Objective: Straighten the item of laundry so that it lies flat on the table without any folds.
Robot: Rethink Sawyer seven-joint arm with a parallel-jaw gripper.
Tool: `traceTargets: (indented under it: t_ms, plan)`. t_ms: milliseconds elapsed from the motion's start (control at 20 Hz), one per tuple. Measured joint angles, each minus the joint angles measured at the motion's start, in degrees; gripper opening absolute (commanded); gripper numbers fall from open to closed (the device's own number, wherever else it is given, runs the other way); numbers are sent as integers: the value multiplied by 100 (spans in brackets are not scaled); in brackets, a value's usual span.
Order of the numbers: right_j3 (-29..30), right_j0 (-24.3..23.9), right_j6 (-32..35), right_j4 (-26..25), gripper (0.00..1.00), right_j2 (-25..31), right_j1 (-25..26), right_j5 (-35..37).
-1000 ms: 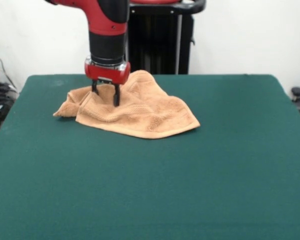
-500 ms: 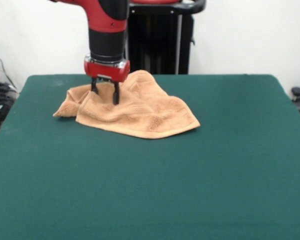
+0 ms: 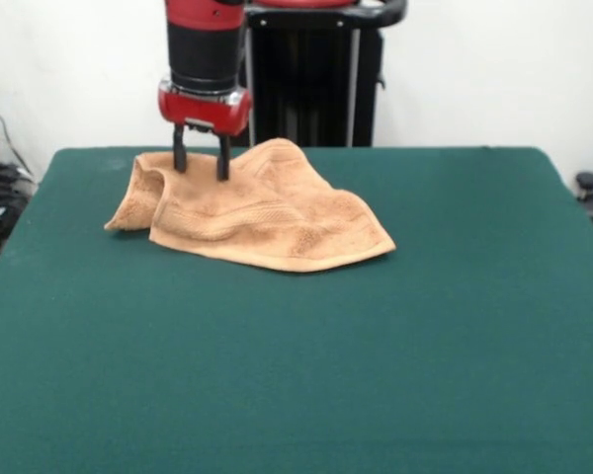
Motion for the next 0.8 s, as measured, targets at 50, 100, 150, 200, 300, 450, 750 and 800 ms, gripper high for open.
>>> traceTargets:
  t_ms: [50,100,150,200,300,450,750,800]
  plan:
    - [0,1,0,1,100,0,-8,13]
    - [0,-1,0,1,100,-1,-78,128]
    - [1,0,0,0,100,-1,-103,181]
    - [1,0,0,0,100,0,-124,223]
    - [1,-1,0,0,100,-1,-161,292]
    - [1,-1,0,0,100,-1,-184,351]
    - [1,0,0,0,100,3,-182,355]
    - [1,0,0,0,100,3,-182,355]
